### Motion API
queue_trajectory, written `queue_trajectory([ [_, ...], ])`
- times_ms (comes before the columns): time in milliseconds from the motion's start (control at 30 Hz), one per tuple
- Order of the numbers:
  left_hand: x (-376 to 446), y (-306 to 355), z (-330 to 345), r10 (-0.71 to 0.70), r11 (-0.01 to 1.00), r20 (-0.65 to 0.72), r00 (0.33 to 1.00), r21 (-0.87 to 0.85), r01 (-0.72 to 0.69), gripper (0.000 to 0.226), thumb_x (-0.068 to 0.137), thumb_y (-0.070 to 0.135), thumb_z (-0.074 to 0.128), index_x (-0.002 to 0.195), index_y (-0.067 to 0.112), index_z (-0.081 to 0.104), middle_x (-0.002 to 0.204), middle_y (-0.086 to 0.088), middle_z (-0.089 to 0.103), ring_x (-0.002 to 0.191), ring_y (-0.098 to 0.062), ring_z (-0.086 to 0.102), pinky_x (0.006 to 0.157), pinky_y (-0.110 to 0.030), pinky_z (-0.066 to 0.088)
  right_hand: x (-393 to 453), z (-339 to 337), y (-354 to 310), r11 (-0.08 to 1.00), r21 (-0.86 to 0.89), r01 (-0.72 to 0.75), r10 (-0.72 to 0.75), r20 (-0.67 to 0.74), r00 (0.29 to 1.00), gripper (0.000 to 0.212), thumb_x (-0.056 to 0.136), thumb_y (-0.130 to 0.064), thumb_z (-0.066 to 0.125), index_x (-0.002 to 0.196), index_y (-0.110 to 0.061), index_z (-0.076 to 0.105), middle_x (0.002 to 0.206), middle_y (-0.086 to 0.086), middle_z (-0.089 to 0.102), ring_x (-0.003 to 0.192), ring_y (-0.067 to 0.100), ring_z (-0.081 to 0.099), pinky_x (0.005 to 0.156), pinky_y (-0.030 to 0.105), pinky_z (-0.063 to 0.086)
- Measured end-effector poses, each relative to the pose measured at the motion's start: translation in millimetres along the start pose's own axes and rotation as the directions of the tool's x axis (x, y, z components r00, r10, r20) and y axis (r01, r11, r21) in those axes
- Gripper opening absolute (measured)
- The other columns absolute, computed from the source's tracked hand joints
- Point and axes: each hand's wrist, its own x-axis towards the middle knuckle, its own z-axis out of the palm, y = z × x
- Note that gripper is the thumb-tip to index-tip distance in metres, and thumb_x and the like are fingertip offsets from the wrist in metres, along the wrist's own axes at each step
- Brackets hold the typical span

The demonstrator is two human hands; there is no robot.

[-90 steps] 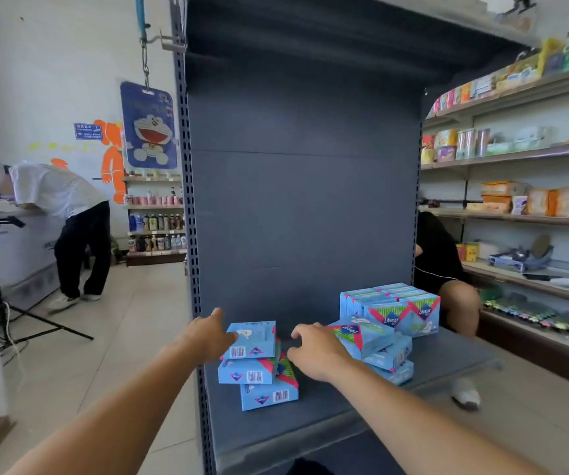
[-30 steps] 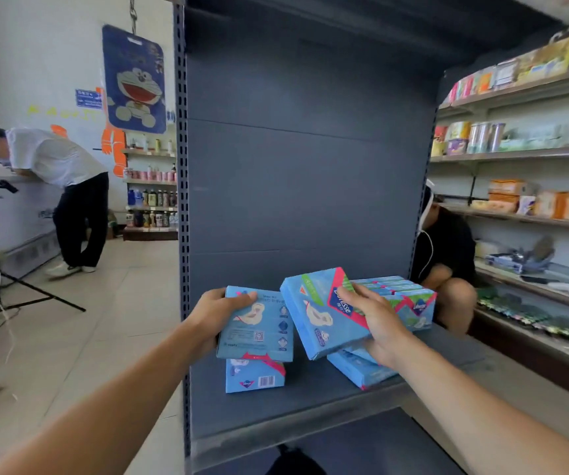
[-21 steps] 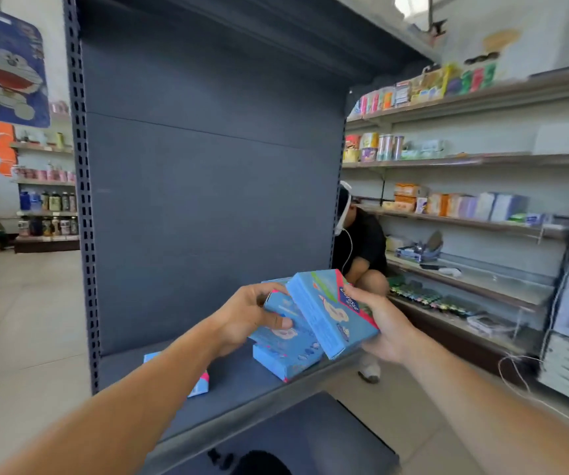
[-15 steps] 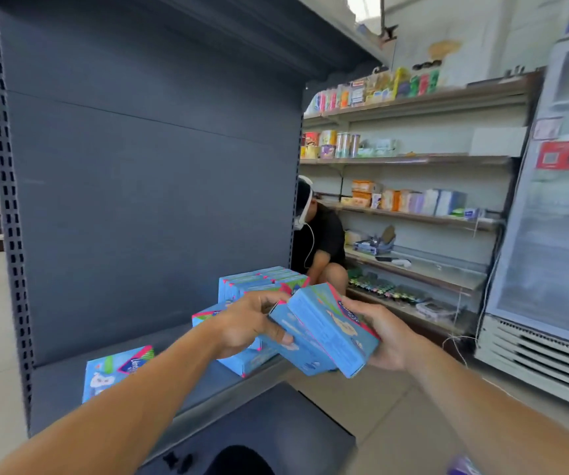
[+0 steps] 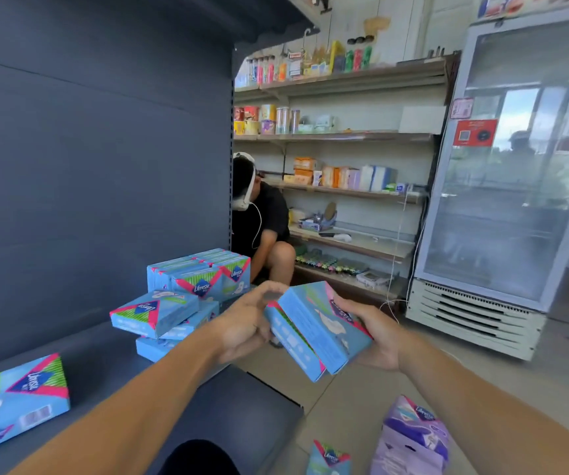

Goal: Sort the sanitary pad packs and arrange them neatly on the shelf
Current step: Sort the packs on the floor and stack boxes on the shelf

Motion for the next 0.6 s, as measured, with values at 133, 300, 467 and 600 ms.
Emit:
queue_trajectory([
  [133,15.0,-9.9,7.4,-0.225,0.968,0.232,0.946,-0.058,0.244,0.073,0.068,0.014,0.063,0.139,0.013,0.049,0.138,-0.018,0.055,0.121,-0.034,0.053,0.098,-0.044,0.043,0.6,-26.7,12.6,0.993,-0.113,0.011,-0.021,-0.088,0.996,0.061,0.082,-0.045,0.068,0.129,-0.008,0.061,0.128,0.017,0.064,0.120,0.035,0.057,0.110,0.050,0.035],
  [300,34.0,-42.3,32.2,-0.445,0.879,0.207,0.871,0.289,0.380,0.058,0.080,0.050,0.066,0.131,0.025,0.055,0.125,-0.006,0.067,0.117,-0.028,0.063,0.101,-0.048,0.049,3.0,-58.2,30.9,0.966,-0.258,-0.003,-0.049,-0.196,0.979,0.068,0.077,-0.036,0.073,0.129,0.002,0.053,0.118,0.022,0.067,0.104,0.037,0.065,0.098,0.049,0.047],
  [467,62.0,-103.7,38.2,-0.320,0.947,0.065,0.945,0.030,0.319,0.071,0.071,0.023,0.077,0.135,0.030,0.047,0.122,-0.013,0.068,0.114,-0.035,0.063,0.100,-0.054,0.047,12.8,-91.4,59.6,0.997,-0.037,0.064,-0.074,-0.408,0.910,0.041,0.082,-0.049,0.066,0.108,-0.018,0.063,0.103,0.011,0.069,0.090,0.025,0.062,0.086,0.037,0.048],
  [600,78.3,-150.6,44.1,-0.278,0.952,-0.092,0.956,-0.161,0.262,0.073,0.077,0.011,0.076,0.139,0.033,0.042,0.118,-0.013,0.069,0.099,-0.031,0.068,0.087,-0.047,0.052,22.1,-110.4,104.4,0.993,0.028,0.112,-0.087,-0.454,0.887,0.032,0.089,-0.046,0.062,0.119,-0.037,0.054,0.110,0.000,0.068,0.094,0.021,0.064,0.076,0.034,0.052],
])
